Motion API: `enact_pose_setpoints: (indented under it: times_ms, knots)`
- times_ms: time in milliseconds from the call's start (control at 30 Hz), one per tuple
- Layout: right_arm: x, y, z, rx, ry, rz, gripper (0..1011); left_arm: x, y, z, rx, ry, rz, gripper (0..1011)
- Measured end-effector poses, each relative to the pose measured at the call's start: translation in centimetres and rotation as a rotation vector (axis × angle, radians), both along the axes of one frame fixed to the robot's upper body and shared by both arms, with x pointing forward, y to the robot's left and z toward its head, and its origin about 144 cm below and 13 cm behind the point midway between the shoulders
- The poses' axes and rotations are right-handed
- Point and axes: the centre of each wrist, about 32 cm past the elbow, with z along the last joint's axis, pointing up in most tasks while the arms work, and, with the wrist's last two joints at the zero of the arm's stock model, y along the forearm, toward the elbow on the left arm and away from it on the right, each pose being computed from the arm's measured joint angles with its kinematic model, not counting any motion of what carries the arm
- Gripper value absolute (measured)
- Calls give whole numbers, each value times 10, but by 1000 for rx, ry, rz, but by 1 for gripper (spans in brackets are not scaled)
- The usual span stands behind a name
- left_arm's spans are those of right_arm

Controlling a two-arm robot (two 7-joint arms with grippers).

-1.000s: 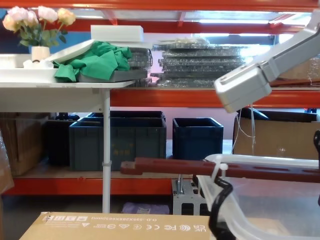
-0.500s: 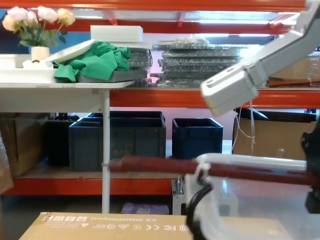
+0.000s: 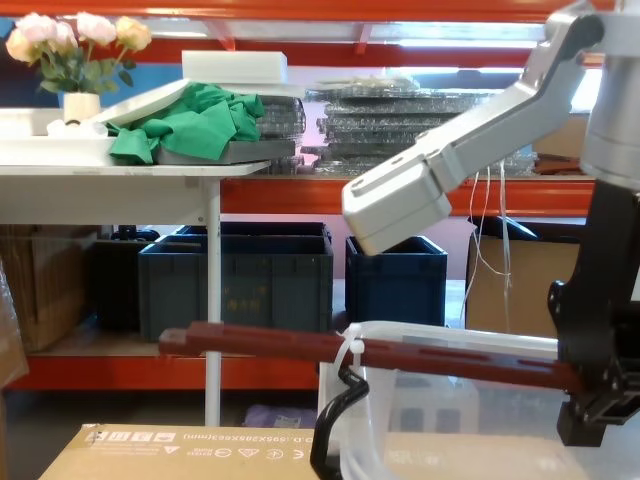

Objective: Use one hand to grasp the basket and place it at the designated location.

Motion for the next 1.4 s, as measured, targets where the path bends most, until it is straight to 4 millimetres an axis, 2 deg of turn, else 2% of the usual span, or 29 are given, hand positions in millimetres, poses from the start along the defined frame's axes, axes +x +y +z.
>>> enact_pose_setpoints:
  times_ms: [200, 667, 1400]
  knots:
    - [3, 11, -11, -5, 15, 5, 0, 0, 0, 0, 0, 0, 0, 0]
    - [5, 16, -21, -15, 22, 3, 0, 0, 0, 0, 0, 0, 0, 0]
    - [16, 26, -55, -29, 63, -26, 0, 0, 0, 0, 0, 0, 0, 0]
